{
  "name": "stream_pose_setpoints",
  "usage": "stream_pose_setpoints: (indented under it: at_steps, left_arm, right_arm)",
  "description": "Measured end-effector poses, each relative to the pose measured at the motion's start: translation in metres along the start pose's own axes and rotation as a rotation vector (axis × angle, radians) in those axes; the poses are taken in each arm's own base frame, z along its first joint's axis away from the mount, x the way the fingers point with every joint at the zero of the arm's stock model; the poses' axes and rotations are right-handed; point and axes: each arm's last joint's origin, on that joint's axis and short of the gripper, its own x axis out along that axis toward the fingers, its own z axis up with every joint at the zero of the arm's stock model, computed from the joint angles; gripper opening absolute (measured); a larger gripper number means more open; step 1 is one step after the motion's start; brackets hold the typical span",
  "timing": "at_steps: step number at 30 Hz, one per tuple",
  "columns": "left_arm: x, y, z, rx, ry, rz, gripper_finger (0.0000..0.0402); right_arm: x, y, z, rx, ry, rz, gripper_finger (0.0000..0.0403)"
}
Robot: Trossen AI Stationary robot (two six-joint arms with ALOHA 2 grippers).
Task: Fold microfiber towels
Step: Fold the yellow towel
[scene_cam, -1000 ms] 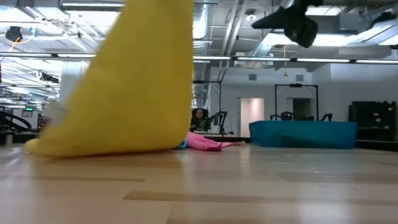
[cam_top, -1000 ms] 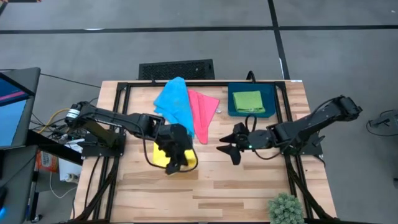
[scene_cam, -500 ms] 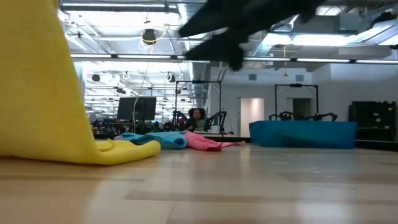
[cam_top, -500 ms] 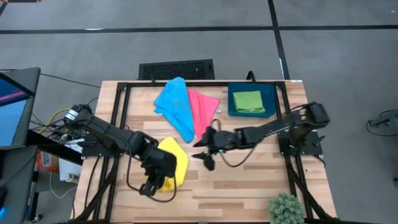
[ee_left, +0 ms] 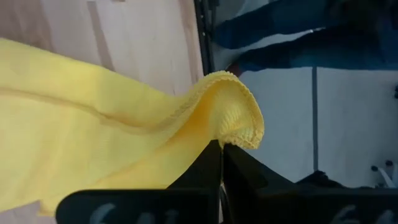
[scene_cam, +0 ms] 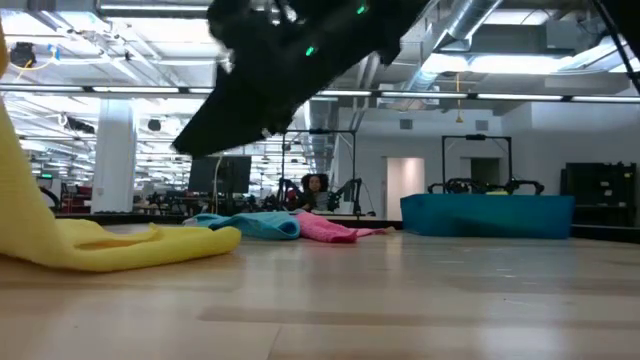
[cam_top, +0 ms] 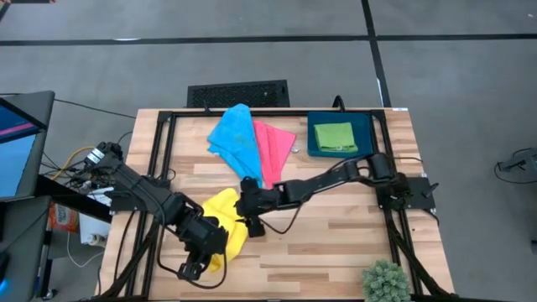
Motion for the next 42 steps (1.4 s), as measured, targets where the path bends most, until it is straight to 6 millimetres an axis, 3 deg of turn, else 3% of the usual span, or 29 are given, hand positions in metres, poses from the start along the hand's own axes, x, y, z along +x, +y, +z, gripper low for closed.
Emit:
stream_pose_setpoints:
  at_steps: [10, 23, 32, 42]
  left_arm:
    - [0.002, -0.003, -0.002, -0.027, -0.018, 0.036, 0.0000]
    - [0.002, -0.002, -0.002, -0.061, -0.041, 0.067, 0.0000]
    - [0.001, -0.002, -0.001, -0.090, -0.050, 0.076, 0.0000]
    - [0.001, -0.002, -0.001, -0.113, -0.054, 0.079, 0.0000]
  right_arm:
    - [0.028, 0.011, -0.015, -0.151, 0.052, 0.028, 0.0260]
    - [0.030, 0.010, -0.008, -0.152, -0.042, 0.029, 0.0260]
    - [0.047, 0.018, -0.028, -0.131, 0.021, 0.022, 0.0260]
    - [0.050, 0.015, -0.029, -0.110, 0.017, 0.018, 0.0241]
